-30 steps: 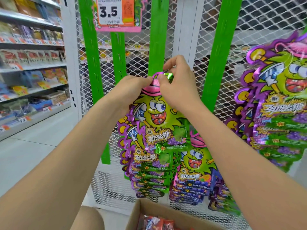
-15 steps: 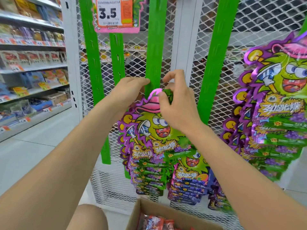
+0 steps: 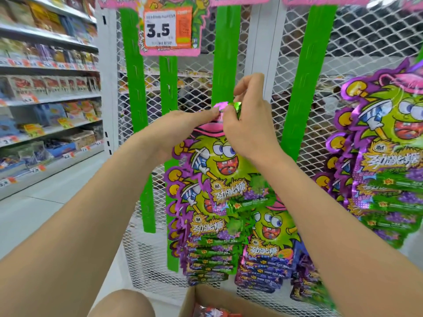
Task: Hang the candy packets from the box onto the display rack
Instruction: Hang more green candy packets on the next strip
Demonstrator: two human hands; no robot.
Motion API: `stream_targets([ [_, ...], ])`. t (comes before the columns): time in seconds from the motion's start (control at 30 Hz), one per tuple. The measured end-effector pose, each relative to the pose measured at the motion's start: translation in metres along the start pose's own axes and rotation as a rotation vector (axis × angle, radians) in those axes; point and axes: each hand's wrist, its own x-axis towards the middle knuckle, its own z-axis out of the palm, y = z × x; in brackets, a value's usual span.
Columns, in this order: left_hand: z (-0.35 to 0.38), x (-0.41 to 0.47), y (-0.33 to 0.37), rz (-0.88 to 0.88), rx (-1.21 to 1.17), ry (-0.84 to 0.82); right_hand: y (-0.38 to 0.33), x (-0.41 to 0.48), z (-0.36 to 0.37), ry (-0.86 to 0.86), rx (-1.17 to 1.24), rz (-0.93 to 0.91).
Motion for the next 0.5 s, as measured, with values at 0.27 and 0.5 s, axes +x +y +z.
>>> stream_targets([
  [0.27,0.009,-0.003,0.000,-0.059,-0.111,0.028,0.002,-0.006,0.000,-0.035,0.075,0.231],
  [0.5,0.012,0.000,0.001,-0.041,-0.087,0.087,-0.001,-0.005,-0.001,-0.098,0.040,0.260],
])
